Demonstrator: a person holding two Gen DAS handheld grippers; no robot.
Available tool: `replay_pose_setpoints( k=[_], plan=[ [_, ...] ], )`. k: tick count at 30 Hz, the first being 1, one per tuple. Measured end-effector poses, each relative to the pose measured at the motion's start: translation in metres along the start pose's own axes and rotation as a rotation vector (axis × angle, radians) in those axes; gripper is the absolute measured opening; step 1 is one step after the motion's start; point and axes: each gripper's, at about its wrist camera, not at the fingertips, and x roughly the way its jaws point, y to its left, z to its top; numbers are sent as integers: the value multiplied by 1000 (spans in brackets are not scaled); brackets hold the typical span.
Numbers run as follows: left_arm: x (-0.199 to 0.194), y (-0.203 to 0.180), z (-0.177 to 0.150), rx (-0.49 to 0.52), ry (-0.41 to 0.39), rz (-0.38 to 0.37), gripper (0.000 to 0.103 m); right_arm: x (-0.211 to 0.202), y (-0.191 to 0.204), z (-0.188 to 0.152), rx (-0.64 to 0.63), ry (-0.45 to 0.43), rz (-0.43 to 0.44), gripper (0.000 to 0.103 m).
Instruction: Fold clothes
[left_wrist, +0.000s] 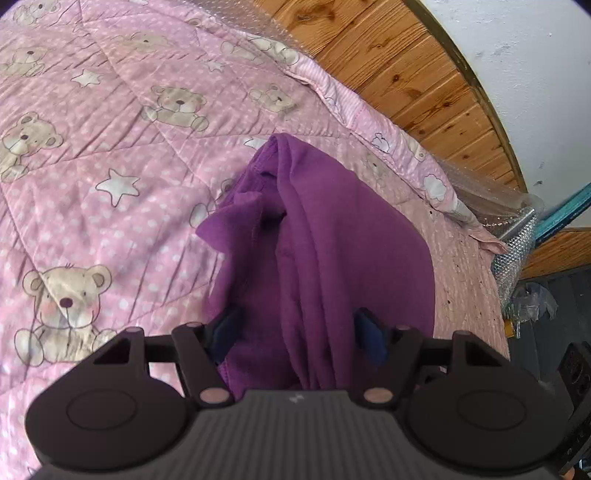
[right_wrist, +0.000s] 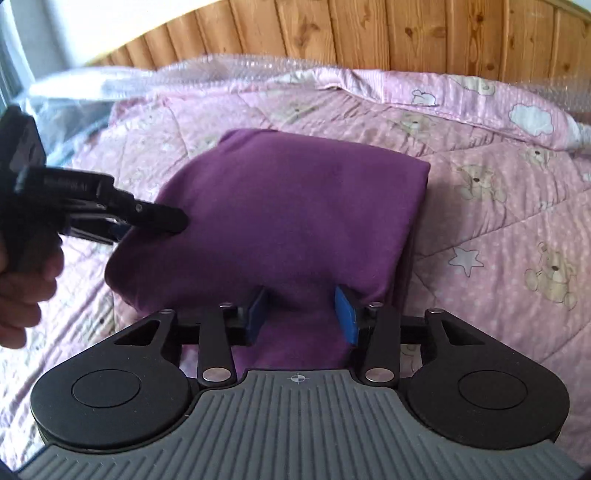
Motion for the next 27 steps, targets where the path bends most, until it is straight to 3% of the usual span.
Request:
replay_pose_setpoints(
  k=[4,9,12,13,14,16,19,23,27],
  plan=[
    [-27,-19,-7,84,-27,49,82,-28,14,16,6,-11,-69,58],
    [-45,-30,-24,104,-9,40,91,-45,28,10,31,-13,-127,58],
    [-28,-30,-30,122,43,45,93,-30,30,-2,48,1,-158,57],
    [-18,-27,-32,132,60,89,93,-19,27,-9,65,27,-175,52],
    [-7,-25,-34,142,77,139,93,-9,24,-15,82,53,-191,55],
    [0,-21,-36,165,62,136,99,-6,10,-21,178,38,-156,58],
    [0,-21,-35,167,59,139,98,-25,-17,-29,430,-32,-60,52],
    [-5,-14,-35,101,56,128,95,-43,-43,-57,743,-96,77,52],
    [-2,-14,-32,84,59,135,95,-33,-48,-72,912,-97,214,54]
  ],
)
